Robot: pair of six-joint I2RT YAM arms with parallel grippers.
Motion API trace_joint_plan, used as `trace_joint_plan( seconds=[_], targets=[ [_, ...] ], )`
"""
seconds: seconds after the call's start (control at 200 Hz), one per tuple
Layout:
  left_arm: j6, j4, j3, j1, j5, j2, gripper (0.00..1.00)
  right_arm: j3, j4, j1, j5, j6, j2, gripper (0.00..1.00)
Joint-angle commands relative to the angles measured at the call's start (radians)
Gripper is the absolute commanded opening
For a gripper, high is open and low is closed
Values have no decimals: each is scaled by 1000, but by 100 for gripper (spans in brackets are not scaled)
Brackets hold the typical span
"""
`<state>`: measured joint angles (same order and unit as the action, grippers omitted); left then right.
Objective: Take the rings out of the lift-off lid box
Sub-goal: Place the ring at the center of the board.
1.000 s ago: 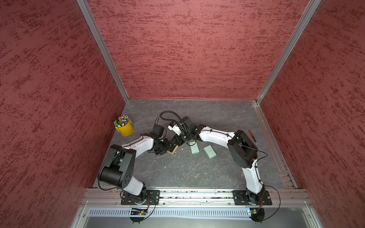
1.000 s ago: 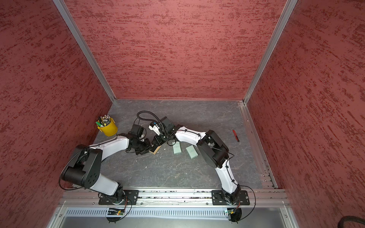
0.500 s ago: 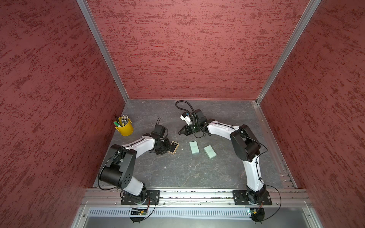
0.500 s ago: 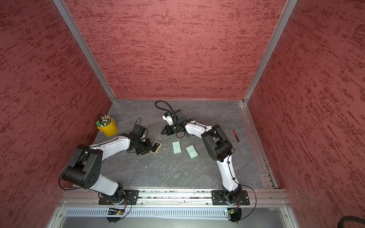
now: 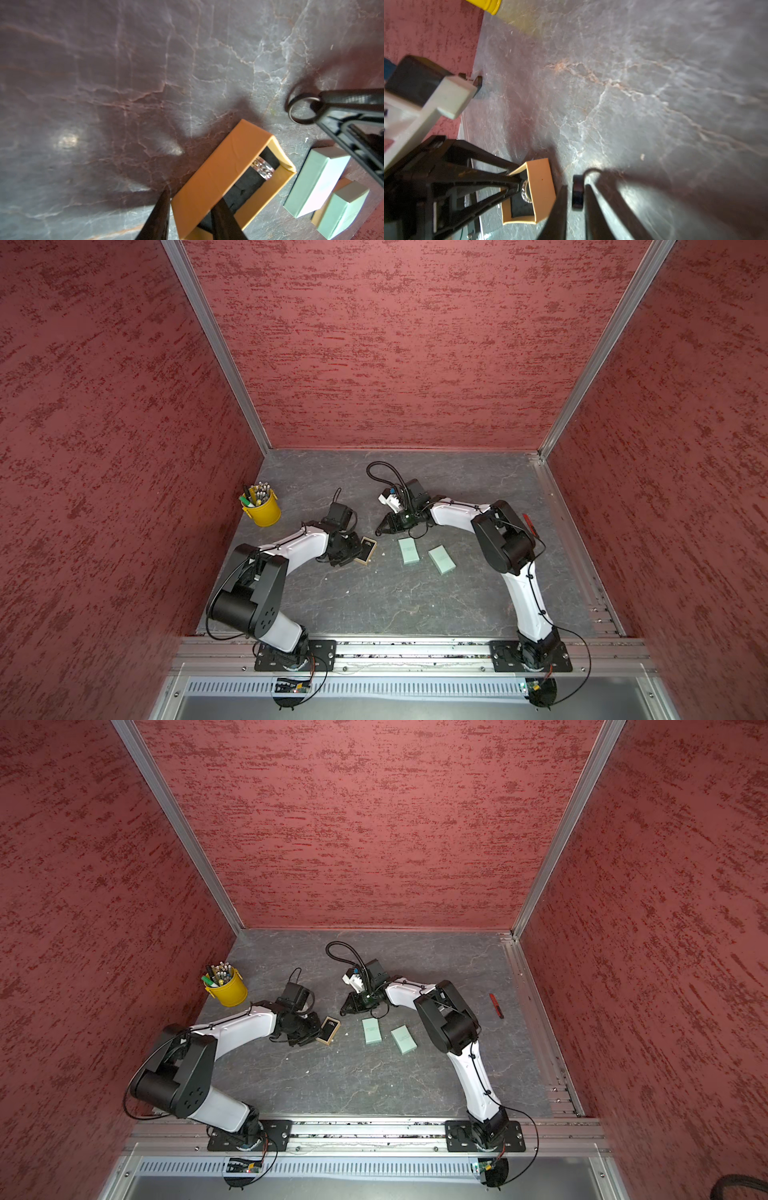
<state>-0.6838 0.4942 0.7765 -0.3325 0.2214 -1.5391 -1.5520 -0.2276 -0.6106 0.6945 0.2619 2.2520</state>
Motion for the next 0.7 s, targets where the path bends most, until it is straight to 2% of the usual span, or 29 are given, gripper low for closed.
trace_joint_plan(
  seconds=[0.0, 0.05, 0.115, 0.306, 0.466, 0.696],
  targets=[
    [-9, 20, 6, -12, -22, -7, 34, -36, -56, 6, -87, -47, -33, 30],
    [-9, 17, 5, -14, -19, -9, 34, -41, -73, 6, -110, -64, -47, 36],
    [-13, 11, 2, -15, -18, -11, 34, -58, -108, 6, -133, -86, -59, 36],
    [-17, 17, 7, -21, -22, -7, 34, -28, -96, -14, -129, -121, -151, 30],
    [-18, 22, 8, -20, -24, -7, 34, -4, -102, -85, -140, -194, -209, 26],
    [-16, 29, 9, -20, -24, -4, 34, -22, -160, -139, -199, -247, -171, 26]
  ],
)
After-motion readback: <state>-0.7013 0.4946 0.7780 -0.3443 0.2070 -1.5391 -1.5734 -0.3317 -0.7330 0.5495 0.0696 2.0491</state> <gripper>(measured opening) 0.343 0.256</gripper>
